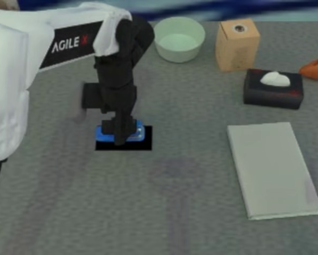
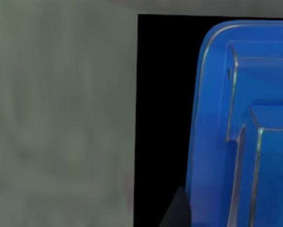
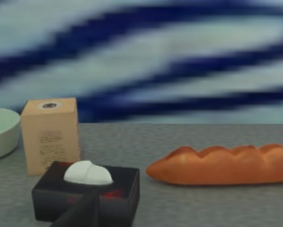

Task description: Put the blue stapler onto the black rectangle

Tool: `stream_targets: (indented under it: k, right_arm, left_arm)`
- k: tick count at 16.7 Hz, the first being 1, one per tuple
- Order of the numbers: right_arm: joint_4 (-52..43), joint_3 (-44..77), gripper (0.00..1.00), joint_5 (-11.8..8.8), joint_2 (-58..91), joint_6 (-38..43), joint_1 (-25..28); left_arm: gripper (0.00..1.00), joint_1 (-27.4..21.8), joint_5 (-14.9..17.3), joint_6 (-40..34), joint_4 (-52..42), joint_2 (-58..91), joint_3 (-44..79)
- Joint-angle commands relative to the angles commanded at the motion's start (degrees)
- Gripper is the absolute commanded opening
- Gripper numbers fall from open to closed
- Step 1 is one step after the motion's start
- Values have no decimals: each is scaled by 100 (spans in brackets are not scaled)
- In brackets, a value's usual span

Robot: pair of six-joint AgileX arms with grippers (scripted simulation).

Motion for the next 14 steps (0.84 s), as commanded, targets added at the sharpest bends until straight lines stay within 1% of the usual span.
stream_targets:
  k: [8,9,14]
  right_arm:
    - [0,0,100,0,0,0,0]
    - [0,0,100,0,0,0,0]
    - [0,0,100,0,0,0,0]
  left_arm:
    - [98,0,0,0,0,0,0]
    - [100,0,0,0,0,0,0]
    - [100,0,0,0,0,0,0]
